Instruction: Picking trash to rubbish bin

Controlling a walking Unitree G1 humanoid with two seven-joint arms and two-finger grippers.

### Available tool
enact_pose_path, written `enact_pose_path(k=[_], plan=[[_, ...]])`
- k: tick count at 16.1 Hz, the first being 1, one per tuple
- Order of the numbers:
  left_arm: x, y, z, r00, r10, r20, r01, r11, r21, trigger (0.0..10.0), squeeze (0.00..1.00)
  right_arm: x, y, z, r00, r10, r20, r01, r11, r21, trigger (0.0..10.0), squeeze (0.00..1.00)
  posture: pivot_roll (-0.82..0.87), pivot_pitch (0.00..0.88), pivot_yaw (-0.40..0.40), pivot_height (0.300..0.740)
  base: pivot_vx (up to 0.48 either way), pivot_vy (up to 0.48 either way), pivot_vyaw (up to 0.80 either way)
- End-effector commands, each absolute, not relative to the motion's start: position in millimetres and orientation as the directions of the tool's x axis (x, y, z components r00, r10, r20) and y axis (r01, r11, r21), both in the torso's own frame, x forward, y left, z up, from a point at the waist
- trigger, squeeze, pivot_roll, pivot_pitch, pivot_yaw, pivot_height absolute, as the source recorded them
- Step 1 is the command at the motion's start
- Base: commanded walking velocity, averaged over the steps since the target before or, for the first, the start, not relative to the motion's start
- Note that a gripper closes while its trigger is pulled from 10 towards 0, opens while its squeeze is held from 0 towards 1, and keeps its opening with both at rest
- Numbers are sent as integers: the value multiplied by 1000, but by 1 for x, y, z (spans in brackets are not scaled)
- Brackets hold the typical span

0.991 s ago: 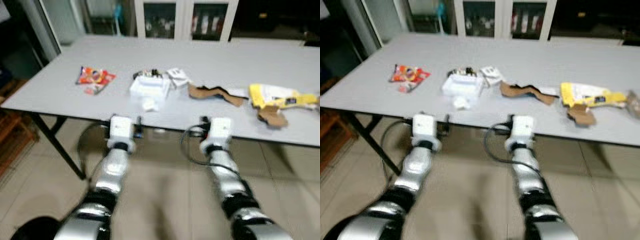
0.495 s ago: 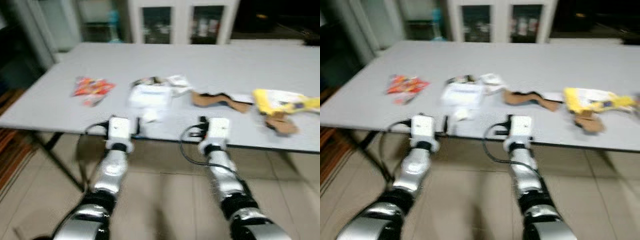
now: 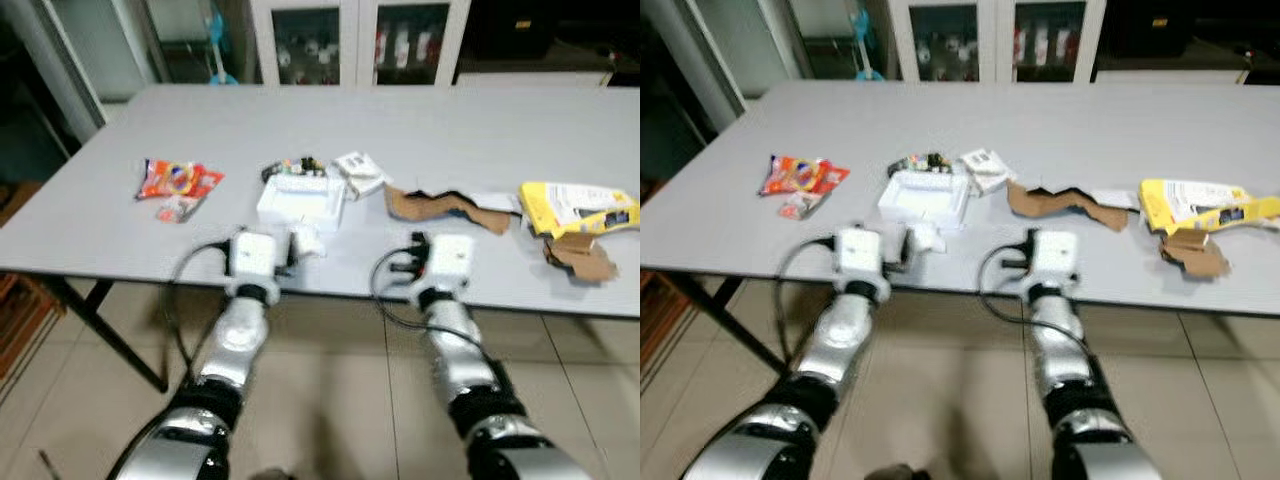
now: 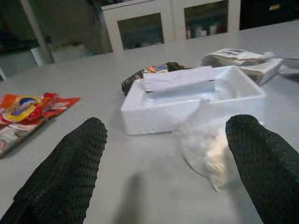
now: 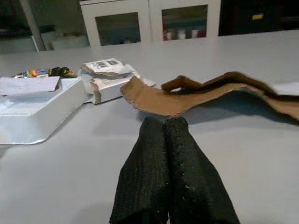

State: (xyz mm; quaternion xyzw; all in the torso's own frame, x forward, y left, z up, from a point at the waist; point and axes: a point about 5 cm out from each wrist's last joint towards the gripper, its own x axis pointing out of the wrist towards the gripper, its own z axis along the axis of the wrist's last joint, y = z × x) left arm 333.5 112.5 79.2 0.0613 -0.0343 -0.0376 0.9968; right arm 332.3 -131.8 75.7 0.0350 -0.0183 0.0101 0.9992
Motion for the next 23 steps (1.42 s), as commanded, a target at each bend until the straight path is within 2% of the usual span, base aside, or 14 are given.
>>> enact_pose_path(k=[1, 7, 8, 10, 17, 19, 23], plan=[[334, 120, 80, 995, -74, 70, 64, 989, 133, 10000, 0, 332, -126, 77, 999, 29, 43, -32, 996, 81, 10000, 0, -9, 23, 57, 740, 0, 0, 0], [334, 114, 78, 992, -119, 40, 113, 986, 120, 10000, 0, 333, -126, 77, 999, 29, 41, -32, 996, 78, 10000, 0, -6, 20, 56, 740, 0, 0, 0], [331, 99, 72, 974, -225, -4, 224, 966, 129, 10000, 0, 333, -126, 77, 999, 29, 41, -33, 996, 77, 10000, 0, -6, 18, 56, 740, 0, 0, 0], [327, 84, 68, 950, -310, -30, 312, 941, 129, 10000, 0, 333, -125, 77, 999, 30, 40, -33, 997, 77, 10000, 0, -11, 16, 60, 740, 0, 0, 0], [347, 96, 85, 981, -195, -18, 195, 966, 168, 10000, 0, 333, -127, 77, 999, 24, 42, -27, 997, 78, 10000, 0, -18, 4, 62, 740, 0, 0, 0], [353, 93, 93, 981, -193, -11, 192, 967, 166, 10000, 0, 333, -127, 77, 999, 21, 41, -24, 997, 78, 10000, 0, -23, 0, 65, 740, 0, 0, 0], [362, 79, 98, 972, -216, -88, 227, 963, 146, 10000, 0, 333, -127, 77, 999, 23, 43, -26, 997, 76, 10000, 0, -34, 0, 67, 740, 0, 0, 0]])
